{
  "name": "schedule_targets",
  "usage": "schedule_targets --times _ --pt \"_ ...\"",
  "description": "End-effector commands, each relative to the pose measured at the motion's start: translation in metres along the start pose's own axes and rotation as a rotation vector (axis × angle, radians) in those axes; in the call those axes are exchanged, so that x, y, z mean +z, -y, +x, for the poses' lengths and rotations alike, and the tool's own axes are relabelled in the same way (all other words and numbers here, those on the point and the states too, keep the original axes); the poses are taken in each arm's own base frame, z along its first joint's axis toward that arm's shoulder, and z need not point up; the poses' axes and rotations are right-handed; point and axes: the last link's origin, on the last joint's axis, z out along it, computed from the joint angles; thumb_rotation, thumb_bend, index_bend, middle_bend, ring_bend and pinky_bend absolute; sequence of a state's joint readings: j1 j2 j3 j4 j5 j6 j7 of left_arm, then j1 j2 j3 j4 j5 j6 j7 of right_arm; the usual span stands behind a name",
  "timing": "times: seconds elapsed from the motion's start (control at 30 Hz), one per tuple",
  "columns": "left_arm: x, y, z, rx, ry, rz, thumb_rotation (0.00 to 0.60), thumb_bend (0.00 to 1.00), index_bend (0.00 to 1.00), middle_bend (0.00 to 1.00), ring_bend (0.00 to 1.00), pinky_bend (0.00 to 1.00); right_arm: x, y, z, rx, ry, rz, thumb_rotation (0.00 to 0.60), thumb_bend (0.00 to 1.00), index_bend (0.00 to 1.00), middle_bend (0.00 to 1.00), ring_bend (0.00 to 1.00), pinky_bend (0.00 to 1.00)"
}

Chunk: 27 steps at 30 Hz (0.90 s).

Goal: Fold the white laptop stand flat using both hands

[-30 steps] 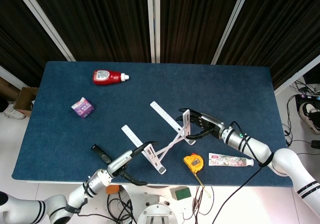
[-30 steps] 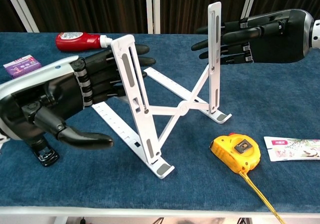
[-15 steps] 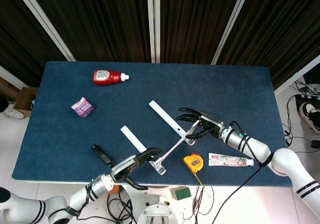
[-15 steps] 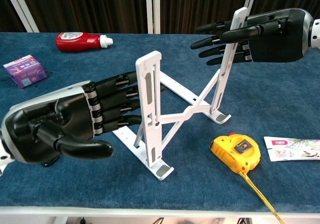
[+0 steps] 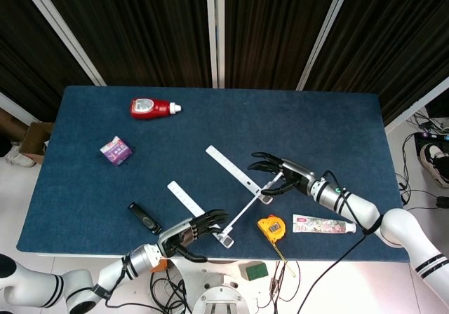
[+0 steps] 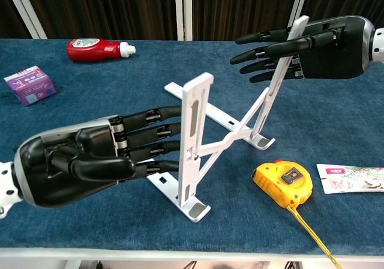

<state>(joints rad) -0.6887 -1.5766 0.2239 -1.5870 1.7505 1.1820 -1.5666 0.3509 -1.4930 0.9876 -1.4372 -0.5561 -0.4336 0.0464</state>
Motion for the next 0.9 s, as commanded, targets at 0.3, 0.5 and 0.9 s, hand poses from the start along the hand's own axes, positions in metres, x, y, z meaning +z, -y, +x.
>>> schedule_targets --times 0.3,0.5,0.9 --pt "-0.027 -0.046 0.035 0.365 -0.195 -0.178 0.600 0.06 0.05 0.03 0.02 0.12 0.006 -0.009 -0.002 -0.306 -0.089 -0.046 0.600 0.11 0.03 0.17 0.04 0.02" --pt "-0.053 -0.061 0.051 0.713 -0.357 -0.175 0.600 0.06 0.05 0.03 0.02 0.12 0.043 -0.003 -0.014 -0.395 -0.165 -0.022 0.600 0.00 0.00 0.12 0.01 0.02" --pt "-0.073 -0.069 0.057 0.964 -0.473 -0.113 0.600 0.06 0.05 0.03 0.02 0.12 0.124 0.008 -0.010 -0.495 -0.376 -0.043 0.600 0.00 0.00 0.00 0.00 0.00"
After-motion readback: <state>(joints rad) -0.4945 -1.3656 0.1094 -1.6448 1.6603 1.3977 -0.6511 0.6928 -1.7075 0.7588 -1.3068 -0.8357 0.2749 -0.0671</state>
